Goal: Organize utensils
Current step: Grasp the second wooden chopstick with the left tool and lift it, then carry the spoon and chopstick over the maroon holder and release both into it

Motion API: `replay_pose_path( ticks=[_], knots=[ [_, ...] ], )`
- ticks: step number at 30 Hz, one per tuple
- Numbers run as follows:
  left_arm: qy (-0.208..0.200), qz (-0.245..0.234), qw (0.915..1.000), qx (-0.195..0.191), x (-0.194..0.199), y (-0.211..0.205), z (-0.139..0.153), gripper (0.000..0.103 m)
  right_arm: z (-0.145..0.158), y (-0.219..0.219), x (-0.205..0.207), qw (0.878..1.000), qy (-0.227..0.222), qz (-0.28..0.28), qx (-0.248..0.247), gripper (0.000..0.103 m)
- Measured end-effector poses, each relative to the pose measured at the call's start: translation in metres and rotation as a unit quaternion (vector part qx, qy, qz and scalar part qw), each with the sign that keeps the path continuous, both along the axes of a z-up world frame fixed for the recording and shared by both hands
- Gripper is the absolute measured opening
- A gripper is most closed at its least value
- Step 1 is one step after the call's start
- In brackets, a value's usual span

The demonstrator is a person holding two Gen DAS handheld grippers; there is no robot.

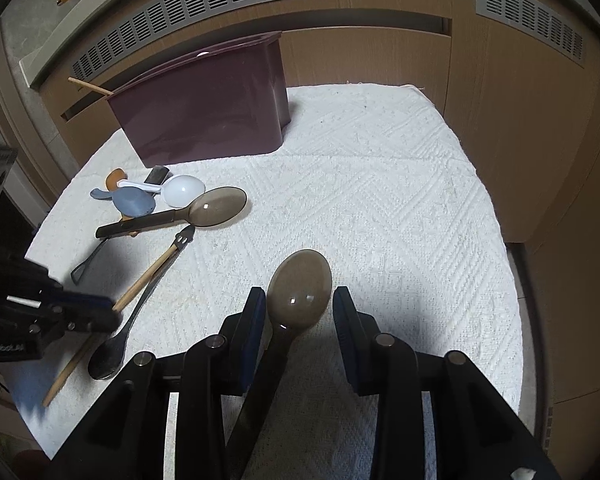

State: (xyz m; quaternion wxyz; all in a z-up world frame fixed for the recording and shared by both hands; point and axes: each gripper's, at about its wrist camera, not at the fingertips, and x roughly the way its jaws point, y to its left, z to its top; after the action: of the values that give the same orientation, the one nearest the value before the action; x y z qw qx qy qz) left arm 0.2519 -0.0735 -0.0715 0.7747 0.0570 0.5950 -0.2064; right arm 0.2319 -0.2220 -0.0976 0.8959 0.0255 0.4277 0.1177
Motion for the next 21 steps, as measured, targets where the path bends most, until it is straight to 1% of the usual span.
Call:
replay_pose_path(
  ticks=[2, 4, 6, 7, 9, 10, 11, 13, 14, 15, 16, 19, 21],
  knots=[
    [-0.017, -0.019, 0.9994, 0.024, 0.005, -0.014, 0.001, 0.007, 0.0, -0.001, 0.0, 1.0, 0.001, 0.0, 0.0, 0.033],
    [-0.013, -0.026, 0.9992, 0.029, 0.022, -0.02, 0.001, 0.007, 0.0, 0.0, 0.0, 1.0, 0.002, 0.001, -0.001, 0.033],
    [0.004, -0.016, 0.9998, 0.01, 0.031, -0.018, 0.001, 0.006, 0.0, 0.001, 0.001, 1.0, 0.003, 0.002, -0.006, 0.033],
    [0.005, -0.008, 0.9999, -0.004, 0.033, -0.016, 0.0, 0.006, 0.0, 0.001, 0.001, 1.0, 0.003, 0.003, -0.007, 0.033],
    [-0.012, 0.013, 0.9995, -0.028, 0.029, -0.005, 0.001, 0.006, 0.001, 0.002, 0.001, 1.0, 0.006, 0.002, -0.008, 0.033],
    [-0.025, 0.023, 0.9989, -0.033, 0.023, 0.006, -0.001, 0.006, 0.001, 0.002, 0.002, 1.0, 0.007, 0.001, -0.008, 0.033],
    [-0.057, 0.042, 0.9967, -0.041, 0.017, 0.014, 0.004, 0.006, 0.001, 0.002, 0.002, 1.0, 0.008, 0.0, -0.008, 0.033],
    [-0.093, 0.076, 0.9905, -0.067, 0.006, 0.032, 0.012, 0.006, 0.001, 0.004, 0.002, 1.0, 0.01, -0.003, -0.013, 0.033],
    [-0.106, 0.098, 0.9854, -0.09, 0.001, 0.043, 0.017, 0.006, 0.001, 0.005, 0.003, 1.0, 0.01, -0.004, -0.017, 0.033],
    [-0.113, 0.112, 0.9818, -0.103, -0.002, 0.051, 0.021, 0.006, 0.001, 0.007, 0.004, 1.0, 0.011, -0.005, -0.025, 0.033],
    [-0.129, 0.13, 0.9761, -0.117, -0.007, 0.06, 0.027, 0.006, 0.001, 0.012, 0.006, 0.999, 0.011, -0.007, -0.04, 0.033],
    [-0.166, 0.161, 0.9628, -0.14, -0.016, 0.07, 0.042, 0.006, 0.001, 0.025, 0.01, 0.997, 0.009, -0.011, -0.078, 0.032],
    [-0.184, 0.172, 0.9562, -0.149, -0.025, 0.082, 0.053, 0.006, 0.005, 0.029, 0.01, 0.997, 0.008, -0.003, -0.079, 0.031]
  ],
)
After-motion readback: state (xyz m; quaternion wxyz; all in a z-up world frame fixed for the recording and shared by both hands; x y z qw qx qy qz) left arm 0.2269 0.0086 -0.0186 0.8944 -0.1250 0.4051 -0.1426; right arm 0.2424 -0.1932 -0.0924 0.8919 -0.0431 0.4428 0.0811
